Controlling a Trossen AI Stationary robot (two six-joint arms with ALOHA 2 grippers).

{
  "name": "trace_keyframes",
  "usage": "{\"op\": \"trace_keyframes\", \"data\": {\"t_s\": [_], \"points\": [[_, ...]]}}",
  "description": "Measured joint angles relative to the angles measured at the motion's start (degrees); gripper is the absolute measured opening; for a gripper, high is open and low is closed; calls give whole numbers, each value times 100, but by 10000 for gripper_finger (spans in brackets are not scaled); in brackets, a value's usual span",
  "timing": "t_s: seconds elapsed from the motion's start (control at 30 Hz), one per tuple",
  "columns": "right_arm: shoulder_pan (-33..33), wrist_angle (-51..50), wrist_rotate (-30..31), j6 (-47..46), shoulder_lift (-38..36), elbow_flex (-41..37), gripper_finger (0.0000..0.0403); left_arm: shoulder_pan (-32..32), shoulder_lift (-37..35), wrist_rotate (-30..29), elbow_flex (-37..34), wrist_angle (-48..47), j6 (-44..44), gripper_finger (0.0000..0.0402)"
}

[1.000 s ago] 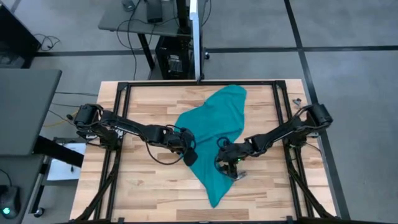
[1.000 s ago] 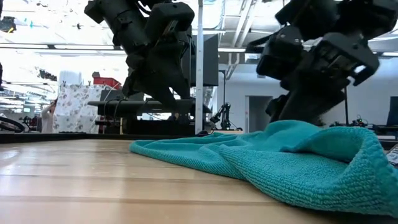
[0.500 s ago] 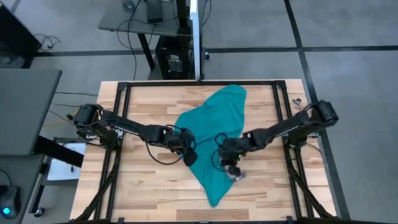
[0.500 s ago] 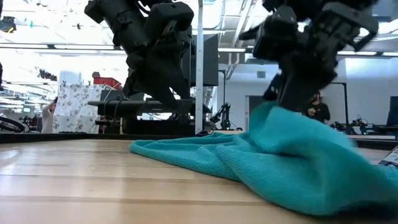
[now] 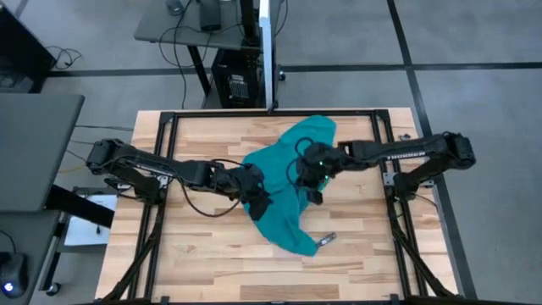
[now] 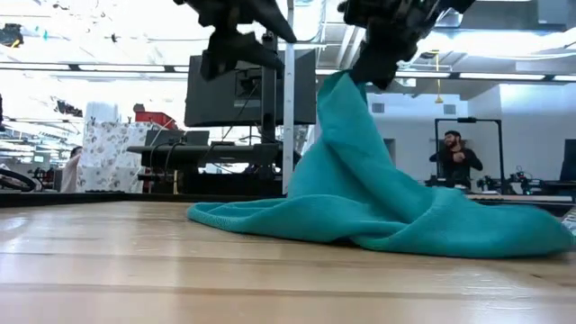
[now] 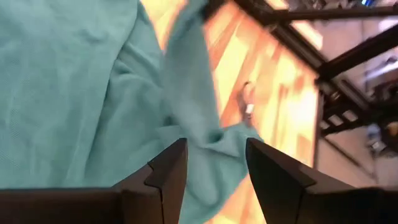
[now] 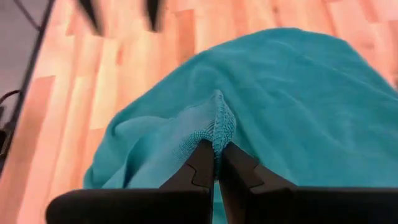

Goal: Roll towel
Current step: Prepare the towel

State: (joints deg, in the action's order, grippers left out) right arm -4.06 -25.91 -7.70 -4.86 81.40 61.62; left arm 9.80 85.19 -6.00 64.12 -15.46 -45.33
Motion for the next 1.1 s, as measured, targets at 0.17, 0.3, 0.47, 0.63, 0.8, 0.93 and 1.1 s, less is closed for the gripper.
{"op": "trace_keyframes", "data": {"t_s": [0.17, 0.3, 0.47, 0.63, 0.8, 0.93, 1.1], "points": [[-283, -199, 4, 255, 2, 0, 1, 179, 335, 7, -4, 71, -533, 148], [-390, -301, 2, 407, 2, 0, 0, 351, 901, -55, -11, 913, -177, 148], [-412, -376, 2, 521, 2, 2, 0, 494, 1759, -33, -7, 2495, 76, 148], [-528, -685, 2, 687, 2, 2, 0, 483, 2441, -30, -9, 3285, -407, 148], [-685, -777, 0, 930, 2, 2, 0, 589, 3077, 269, -12, 3515, -1243, 148], [-826, -907, 2, 1137, 0, 2, 0, 781, 3296, 520, -10, 3671, -1938, 148], [-1031, -1141, 3, 1368, -147, 2, 0, 1065, 3136, 603, -13, 3557, -2248, 148]]}}
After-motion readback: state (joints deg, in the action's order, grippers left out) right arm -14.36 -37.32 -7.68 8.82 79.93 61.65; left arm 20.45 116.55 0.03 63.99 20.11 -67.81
